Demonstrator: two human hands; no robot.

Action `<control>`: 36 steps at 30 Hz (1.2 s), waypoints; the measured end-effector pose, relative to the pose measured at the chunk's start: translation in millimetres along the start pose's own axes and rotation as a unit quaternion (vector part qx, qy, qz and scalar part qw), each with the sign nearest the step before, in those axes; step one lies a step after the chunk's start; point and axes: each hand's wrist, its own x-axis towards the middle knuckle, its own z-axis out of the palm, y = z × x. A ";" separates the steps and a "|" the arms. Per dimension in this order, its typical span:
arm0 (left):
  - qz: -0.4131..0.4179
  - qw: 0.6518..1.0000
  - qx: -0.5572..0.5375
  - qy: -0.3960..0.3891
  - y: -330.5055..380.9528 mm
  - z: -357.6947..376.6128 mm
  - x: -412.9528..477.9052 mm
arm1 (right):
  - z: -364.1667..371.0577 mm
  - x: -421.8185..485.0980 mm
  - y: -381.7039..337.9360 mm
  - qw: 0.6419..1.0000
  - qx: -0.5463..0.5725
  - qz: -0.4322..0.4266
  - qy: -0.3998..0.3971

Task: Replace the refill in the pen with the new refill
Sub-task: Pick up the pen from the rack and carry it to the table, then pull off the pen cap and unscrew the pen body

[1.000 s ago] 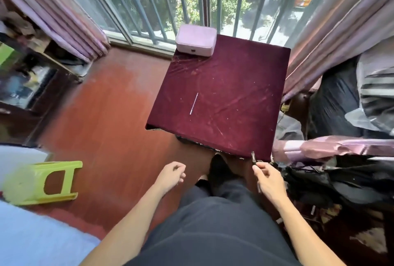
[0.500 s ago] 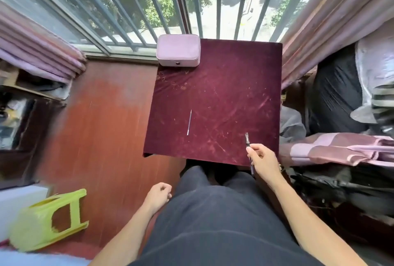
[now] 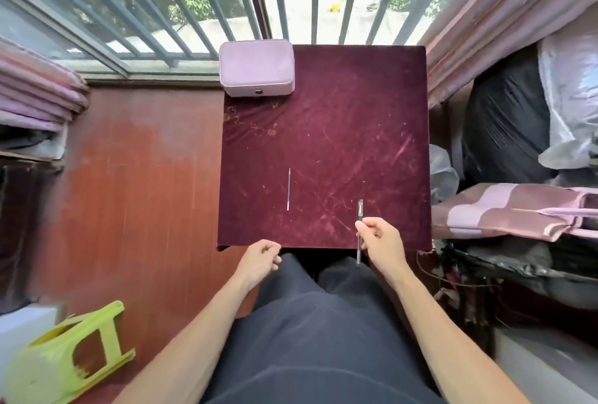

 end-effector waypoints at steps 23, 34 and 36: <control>0.117 0.965 -0.234 -0.022 56.3 119.4 172.9 | 94.2 144.8 49.3 0.996 0.066 -0.050 -0.010; 0.119 0.956 -0.264 -0.036 45.9 124.3 193.2 | 89.0 149.4 56.6 0.993 0.061 -0.071 -0.066; 0.131 0.954 -0.268 -0.038 46.1 122.4 193.4 | 78.2 151.9 53.0 0.989 0.065 -0.083 -0.099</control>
